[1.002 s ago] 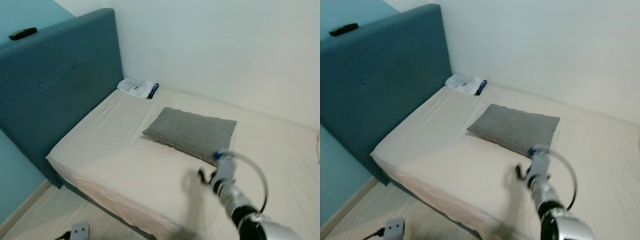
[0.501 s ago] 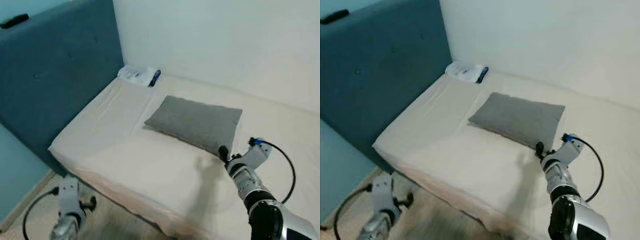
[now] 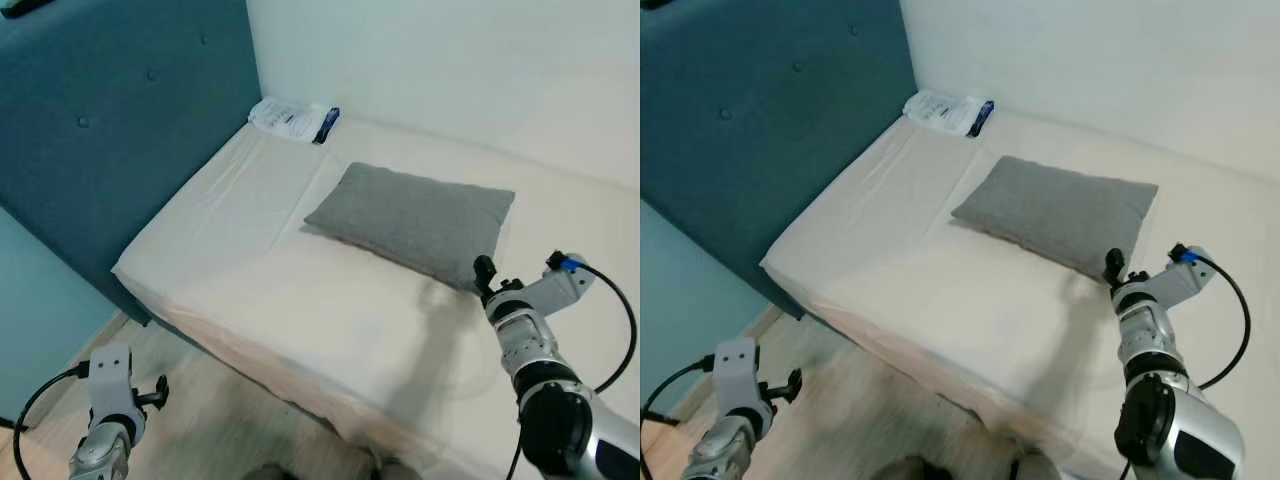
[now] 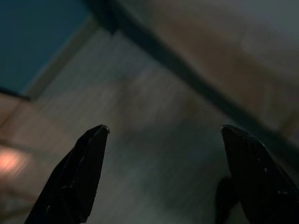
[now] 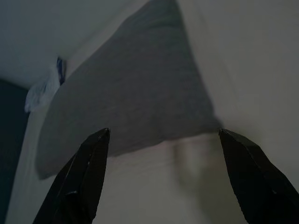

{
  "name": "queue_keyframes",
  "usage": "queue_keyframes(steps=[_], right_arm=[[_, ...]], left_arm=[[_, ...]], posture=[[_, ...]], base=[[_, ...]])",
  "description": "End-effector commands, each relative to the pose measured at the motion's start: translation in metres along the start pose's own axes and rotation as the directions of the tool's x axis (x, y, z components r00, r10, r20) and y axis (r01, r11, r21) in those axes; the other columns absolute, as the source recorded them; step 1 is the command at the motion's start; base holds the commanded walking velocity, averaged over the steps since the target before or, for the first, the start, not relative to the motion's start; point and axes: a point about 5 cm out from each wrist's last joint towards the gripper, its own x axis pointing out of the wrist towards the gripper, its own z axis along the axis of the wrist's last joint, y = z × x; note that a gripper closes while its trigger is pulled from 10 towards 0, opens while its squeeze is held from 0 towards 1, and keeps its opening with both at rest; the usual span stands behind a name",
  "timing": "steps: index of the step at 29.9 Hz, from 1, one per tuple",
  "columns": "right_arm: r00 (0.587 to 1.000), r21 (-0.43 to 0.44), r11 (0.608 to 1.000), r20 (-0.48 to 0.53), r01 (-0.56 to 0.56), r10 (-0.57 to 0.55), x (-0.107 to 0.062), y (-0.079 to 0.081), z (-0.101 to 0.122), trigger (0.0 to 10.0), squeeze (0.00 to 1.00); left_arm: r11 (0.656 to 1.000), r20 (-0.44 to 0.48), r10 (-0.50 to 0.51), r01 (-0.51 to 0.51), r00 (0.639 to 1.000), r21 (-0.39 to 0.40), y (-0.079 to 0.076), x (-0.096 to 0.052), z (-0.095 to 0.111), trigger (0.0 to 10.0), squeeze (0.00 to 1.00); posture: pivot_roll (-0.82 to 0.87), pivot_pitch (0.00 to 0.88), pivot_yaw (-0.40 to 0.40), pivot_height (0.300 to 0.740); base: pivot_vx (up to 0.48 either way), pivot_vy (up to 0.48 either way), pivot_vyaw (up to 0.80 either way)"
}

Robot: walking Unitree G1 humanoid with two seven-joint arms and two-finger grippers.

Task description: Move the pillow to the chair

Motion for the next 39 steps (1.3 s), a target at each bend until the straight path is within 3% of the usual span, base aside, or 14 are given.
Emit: queue_keyframes(steps=[1, 10, 18, 19, 21, 23, 24, 25, 32, 39], right_arm=[[1.0, 0.02, 1.0, 0.012, 0.011, -0.012, -0.001, -0.003, 0.0, 10.0, 0.0], [0.997, 0.067, 0.998, 0.076, -0.016, 0.01, 0.002, 0.0, 0.015, 10.0, 0.0], [0.994, 0.094, 0.994, 0.095, -0.053, 0.044, 0.002, 0.004, 0.015, 10.0, 0.0], [0.994, 0.098, 0.993, 0.101, -0.06, 0.05, 0.002, 0.004, 0.016, 10.0, 0.0], [0.993, 0.1, 0.993, 0.108, -0.063, 0.052, 0.002, 0.004, 0.017, 10.0, 0.0], [0.99, 0.103, 0.993, 0.135, -0.059, 0.045, 0.003, 0.004, 0.024, 10.0, 0.0], [0.99, 0.103, 0.993, 0.135, -0.059, 0.045, 0.003, 0.004, 0.024, 10.0, 0.0], [0.989, 0.096, 0.994, 0.145, -0.047, 0.033, 0.003, 0.003, 0.028, 10.0, 0.0], [0.989, 0.074, 0.997, 0.146, -0.031, 0.02, 0.004, 0.005, 0.031, 10.0, 0.0], [0.99, 0.05, 0.997, 0.13, -0.065, 0.058, 0.004, 0.01, 0.024, 10.0, 0.0]], left_arm=[[1.0, -0.094, 0.027, -0.025, 0.995, 0.016, 0.01, -0.01, -0.024, 10.0, 0.0], [1.0, -0.128, -0.003, 0.007, 0.992, 0.028, 0.007, -0.019, -0.041, 10.0, 0.0], [0.995, 0.056, -0.095, 0.095, 0.994, 0.009, -0.013, -0.002, 0.002, 10.0, 0.0], [0.99, 0.152, -0.139, 0.139, 0.978, 0.014, -0.023, 0.005, 0.026, 10.0, 0.0], [0.987, 0.195, -0.163, 0.162, 0.967, 0.022, -0.028, 0.007, 0.037, 10.0, 0.0], [0.964, 0.311, -0.263, 0.259, 0.913, 0.055, -0.049, 0.01, 0.068, 10.0, 0.0], [0.964, 0.311, -0.263, 0.259, 0.913, 0.055, -0.049, 0.01, 0.068, 10.0, 0.0], [0.948, 0.346, -0.315, 0.307, 0.884, 0.078, -0.06, 0.009, 0.078, 10.0, 0.0], [0.902, 0.377, -0.428, 0.413, 0.821, 0.123, -0.085, 0.001, 0.086, 10.0, 0.0], [0.891, 0.367, -0.451, 0.437, 0.814, 0.125, -0.094, -0.003, 0.081, 10.0, 0.0]], posture=[[-0.04, 0.238, 0.091, 0.61], [-0.03, 0.258, 0.107, 0.576], [-0.02, 0.274, 0.113, 0.576], [-0.02, 0.279, 0.115, 0.576], [-0.01, 0.286, 0.118, 0.576], [-0.01, 0.299, 0.128, 0.576], [-0.01, 0.299, 0.128, 0.576], [-0.01, 0.309, 0.135, 0.576], [0.0, 0.326, 0.139, 0.576], [0.0, 0.331, 0.137, 0.576]], base=[[0.0, 0.0, 0.0], [0.0, 0.0, 0.0], [0.0, 0.0, 0.0], [0.0, 0.0, 0.0], [0.0, 0.0, 0.0], [0.0, 0.0, 0.0], [0.0, 0.0, 0.0], [0.0, 0.0, 0.0], [0.0, 0.0, 0.0], [0.0, 0.0, 0.0]])
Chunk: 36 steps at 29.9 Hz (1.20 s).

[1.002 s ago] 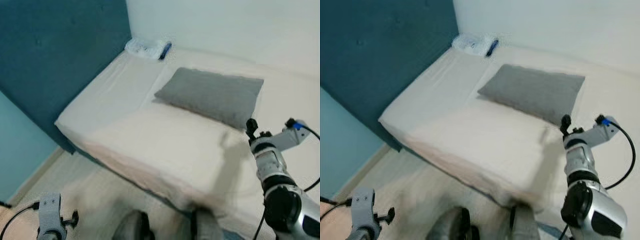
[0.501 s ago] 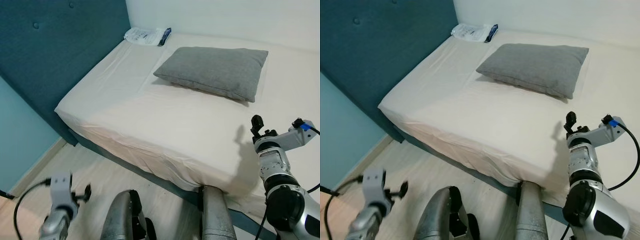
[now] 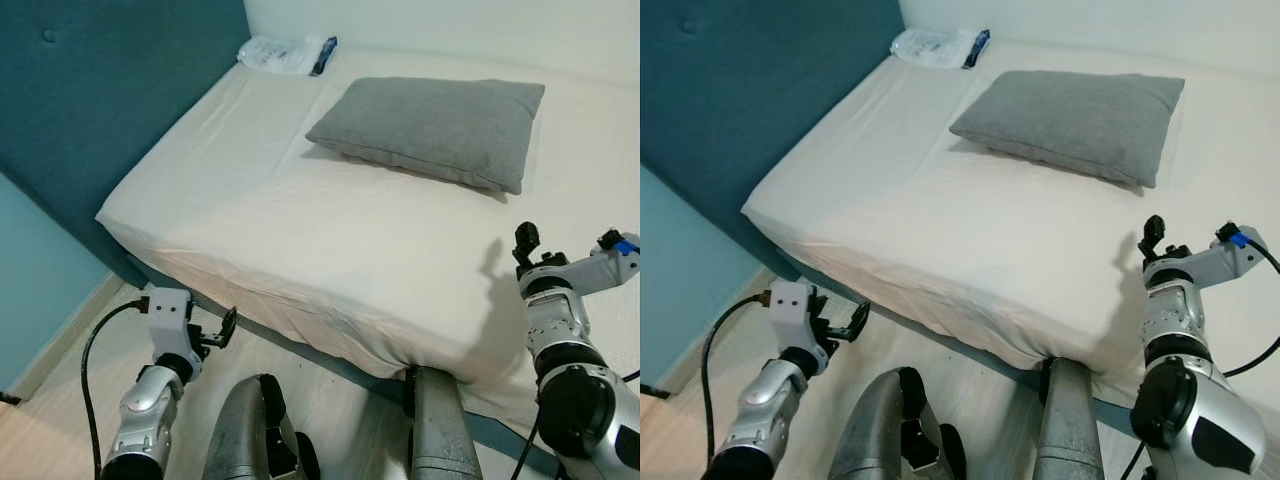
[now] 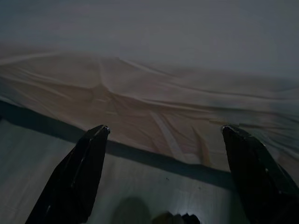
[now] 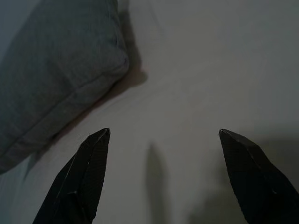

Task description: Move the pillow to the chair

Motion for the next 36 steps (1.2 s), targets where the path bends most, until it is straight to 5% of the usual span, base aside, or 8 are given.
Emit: queue_keyframes(steps=[1, 7, 10, 15, 21, 29, 36], right_arm=[[1.0, -0.004, 1.0, -0.012, -0.006, 0.006, -0.001, 0.001, -0.005, 10.0, 0.0], [1.0, 0.01, 1.0, -0.013, -0.013, 0.013, -0.001, 0.002, -0.006, 10.0, 0.0], [0.996, 0.001, 0.997, -0.041, -0.081, 0.081, -0.003, 0.006, -0.015, 10.0, 0.0], [0.999, -0.008, 0.999, -0.029, -0.031, 0.031, -0.003, 0.001, -0.011, 10.0, 0.0], [0.996, 0.127, 0.992, 0.084, -0.007, -0.004, 0.001, -0.004, 0.013, 10.0, 0.0], [0.962, 0.225, 0.974, 0.269, -0.018, -0.044, 0.005, -0.009, 0.058, 10.0, 0.0], [0.964, 0.196, 0.969, 0.246, -0.148, 0.097, 0.011, 0.009, 0.062, 10.0, 0.0]], left_arm=[[1.0, -0.031, 0.015, -0.015, 0.999, -0.013, 0.003, -0.007, -0.008, 10.0, 0.0], [1.0, -0.036, 0.006, -0.007, 0.999, -0.013, 0.001, -0.008, -0.009, 10.0, 0.0], [0.999, -0.046, -0.05, 0.049, 0.998, -0.017, -0.016, -0.003, -0.01, 10.0, 0.0], [0.997, -0.049, -0.071, 0.07, 0.996, -0.023, -0.023, -0.002, -0.01, 10.0, 0.0], [0.993, -0.059, -0.116, 0.116, 0.992, -0.011, -0.032, -0.007, -0.01, 10.0, 0.0], [0.986, -0.067, -0.162, 0.164, 0.985, 0.028, -0.027, -0.039, 0.003, 10.0, 0.0], [0.976, -0.094, -0.207, 0.212, 0.974, 0.055, -0.03, -0.053, 0.014, 10.0, 0.0]], posture=[[0.0, 0.331, 0.137, 0.576], [0.0, 0.333, 0.137, 0.576], [-0.02, 0.329, 0.134, 0.576], [-0.02, 0.33, 0.139, 0.576], [0.0, 0.359, 0.17, 0.576], [0.08, 0.477, 0.278, 0.576], [0.09, 0.555, 0.345, 0.576]], base=[[0.0, 0.0, 0.0], [0.0, 0.0, 0.0], [0.0, 0.0, 0.78], [0.0, 0.0, 0.31], [0.0, 0.0, 0.0], [0.0, 0.0, 0.0], [0.0, 0.0, 0.0]])
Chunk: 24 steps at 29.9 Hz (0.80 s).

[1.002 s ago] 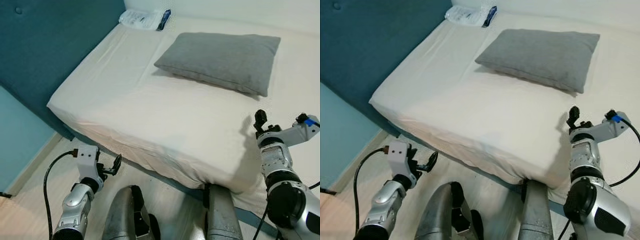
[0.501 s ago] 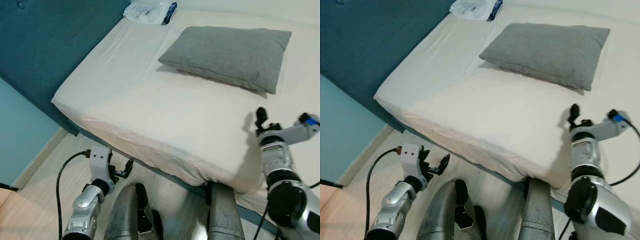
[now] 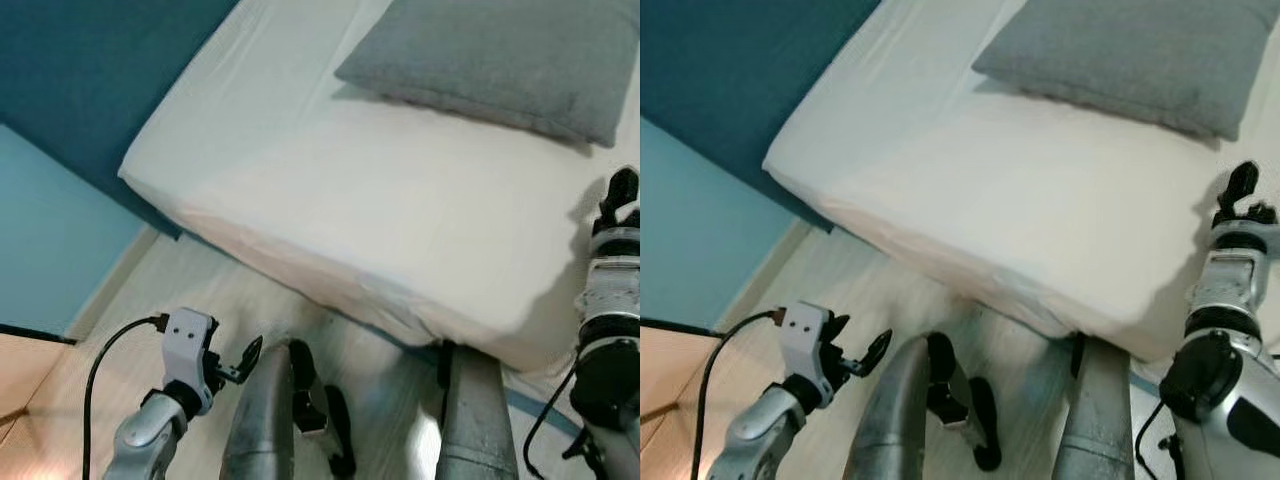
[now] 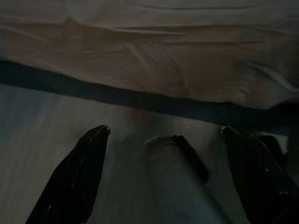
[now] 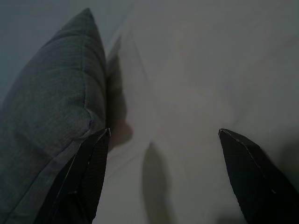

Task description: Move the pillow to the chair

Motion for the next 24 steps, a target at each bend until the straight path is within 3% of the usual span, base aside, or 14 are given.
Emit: queue_keyframes(steps=[1, 6, 9, 10, 12, 13, 24], right_arm=[[0.992, 0.029, 1.0, -0.122, 0.013, -0.009, -0.011, -0.007, -0.027, 10.0, 0.0], [0.988, 0.089, 0.986, -0.06, -0.139, 0.145, -0.004, 0.009, -0.016, 10.0, 0.0], [0.974, 0.127, 0.967, -0.026, -0.221, 0.226, 0.0, 0.019, -0.011, 10.0, 0.0], [0.951, 0.148, 0.941, 0.007, -0.306, 0.308, 0.004, 0.031, -0.006, 10.0, 0.0], [0.951, 0.148, 0.941, 0.007, -0.306, 0.308, 0.004, 0.031, -0.006, 10.0, 0.0], [0.935, 0.155, 0.923, 0.026, -0.353, 0.353, 0.006, 0.038, -0.002, 10.0, 0.0], [0.942, 0.121, 0.937, 0.115, -0.328, 0.315, 0.019, 0.05, 0.021, 10.0, 0.0]], left_arm=[[1.0, -0.06, -0.011, 0.011, 0.998, 0.002, 0.002, -0.011, -0.007, 10.0, 0.0], [0.999, -0.087, -0.054, 0.054, 0.995, -0.003, -0.007, -0.018, -0.004, 10.0, 0.0], [0.997, -0.103, -0.073, 0.072, 0.992, -0.012, -0.012, -0.02, -0.005, 10.0, 0.0], [0.996, -0.124, -0.09, 0.088, 0.988, -0.019, -0.016, -0.023, -0.006, 10.0, 0.0], [0.996, -0.124, -0.09, 0.088, 0.988, -0.019, -0.016, -0.023, -0.006, 10.0, 0.0], [0.995, -0.142, -0.098, 0.095, 0.985, -0.026, -0.02, -0.027, -0.006, 10.0, 0.0], [0.993, -0.184, -0.119, 0.113, 0.976, -0.039, -0.025, -0.038, -0.004, 10.0, 0.0]], posture=[[0.09, 0.555, 0.345, 0.576], [0.09, 0.584, 0.385, 0.576], [0.09, 0.59, 0.394, 0.576], [0.09, 0.598, 0.4, 0.576], [0.09, 0.598, 0.4, 0.576], [0.09, 0.603, 0.4, 0.576], [0.11, 0.635, 0.4, 0.576]], base=[[0.0, 0.0, 0.0], [0.0, 0.0, 0.0], [0.0, 0.0, 0.0], [0.0, 0.0, 0.0], [0.0, 0.0, 0.0], [0.0, 0.0, 0.0], [0.0, 0.0, 0.0]])
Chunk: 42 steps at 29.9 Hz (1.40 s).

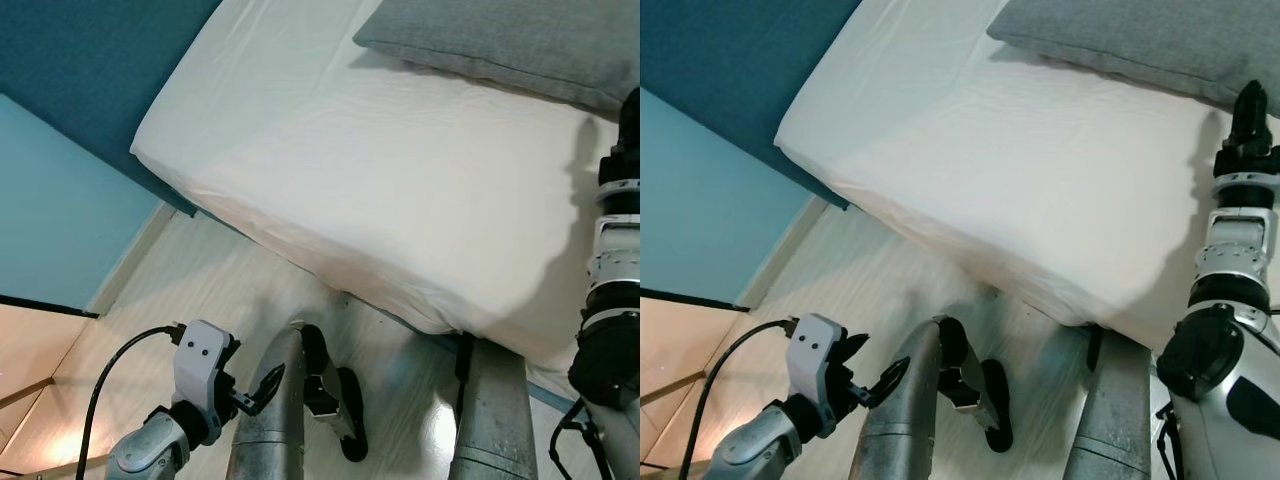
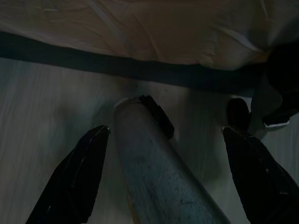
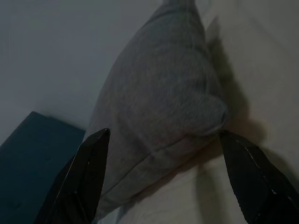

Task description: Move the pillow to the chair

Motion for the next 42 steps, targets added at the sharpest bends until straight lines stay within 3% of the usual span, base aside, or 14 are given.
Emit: queue_keyframes(steps=[1, 11, 12, 13, 31, 32, 34, 35, 36, 37, 38, 42], right_arm=[[1.0, 0.008, 1.0, 0.023, 0.015, -0.015, 0.001, 0.0, 0.002, 10.0, 0.0], [0.994, -0.023, 0.998, 0.09, -0.054, 0.056, 0.019, 0.018, 0.021, 10.0, 0.0], [0.994, -0.029, 0.998, 0.097, -0.049, 0.052, 0.02, 0.018, 0.023, 4.4, 0.0], [0.993, -0.035, 0.998, 0.104, -0.044, 0.048, 0.021, 0.018, 0.024, 0.0, 0.0], [0.984, -0.097, 0.993, 0.173, 0.065, -0.048, 0.023, 0.012, 0.046, 0.0, 0.0], [0.991, -0.177, 0.978, 0.1, 0.111, -0.095, 0.022, 0.01, 0.037, 0.0, 0.0], [0.991, -0.221, 0.967, 0.07, 0.128, -0.115, 0.022, 0.009, 0.033, 0.0, 0.0], [0.986, -0.258, 0.952, 0.036, 0.168, -0.164, 0.021, 0.006, 0.028, 1.3, 0.0], [0.981, -0.29, 0.938, 0.013, 0.191, -0.196, 0.02, 0.004, 0.025, 10.0, 0.0], [0.98, -0.293, 0.937, 0.003, 0.191, -0.199, 0.02, 0.004, 0.022, 10.0, 0.04], [0.98, -0.295, 0.937, -0.001, 0.188, -0.197, 0.019, 0.004, 0.02, 10.0, 1.0], [0.985, -0.251, 0.953, 0.019, 0.169, -0.17, 0.019, 0.006, 0.02, 10.0, 1.0]], left_arm=[[1.0, -0.076, 0.007, -0.009, 0.997, -0.022, 0.002, -0.011, -0.013, 10.0, 0.0], [1.0, -0.103, 0.003, -0.006, 0.995, -0.029, -0.002, -0.023, -0.011, 10.0, 0.0], [1.0, -0.106, 0.003, -0.006, 0.994, -0.029, -0.002, -0.023, -0.012, 10.0, 0.0], [1.0, -0.109, 0.003, -0.006, 0.994, -0.03, -0.002, -0.024, -0.012, 10.0, 0.0], [0.999, -0.14, -0.013, 0.009, 0.99, -0.035, -0.004, -0.03, -0.01, 10.0, 0.0], [0.999, -0.139, -0.016, 0.011, 0.99, -0.036, -0.005, -0.029, -0.01, 10.0, 0.0], [0.999, -0.138, -0.017, 0.012, 0.99, -0.036, -0.005, -0.029, -0.01, 10.0, 0.0], [0.999, -0.138, -0.018, 0.013, 0.99, -0.036, -0.005, -0.028, -0.01, 10.0, 0.0], [0.999, -0.138, -0.019, 0.014, 0.99, -0.036, -0.006, -0.028, -0.01, 10.0, 0.0], [0.999, -0.139, -0.02, 0.015, 0.99, -0.037, -0.006, -0.028, -0.01, 10.0, 0.0], [0.999, -0.14, -0.021, 0.016, 0.99, -0.038, -0.006, -0.028, -0.01, 10.0, 0.0], [0.999, -0.141, -0.026, 0.021, 0.99, -0.04, -0.008, -0.029, -0.01, 10.0, 0.0]], posture=[[0.11, 0.635, 0.4, 0.576], [0.13, 0.661, 0.4, 0.576], [0.13, 0.661, 0.4, 0.576], [0.13, 0.665, 0.4, 0.576], [0.13, 0.671, 0.4, 0.576], [0.13, 0.669, 0.4, 0.576], [0.13, 0.669, 0.4, 0.576], [0.13, 0.669, 0.4, 0.576], [0.13, 0.669, 0.4, 0.576], [0.13, 0.669, 0.4, 0.576], [0.13, 0.669, 0.4, 0.576], [0.14, 0.671, 0.4, 0.576]], base=[[0.0, 0.0, 0.0], [0.0, 0.0, 0.0], [0.0, 0.0, 0.0], [0.0, 0.0, 0.0], [0.0, 0.0, 0.0], [0.0, 0.0, 0.0], [0.0, 0.0, 0.0], [0.0, 0.0, 0.0], [0.0, 0.0, 0.0], [0.0, 0.0, 0.0], [0.0, 0.0, 0.0], [0.0, 0.0, 0.0]])
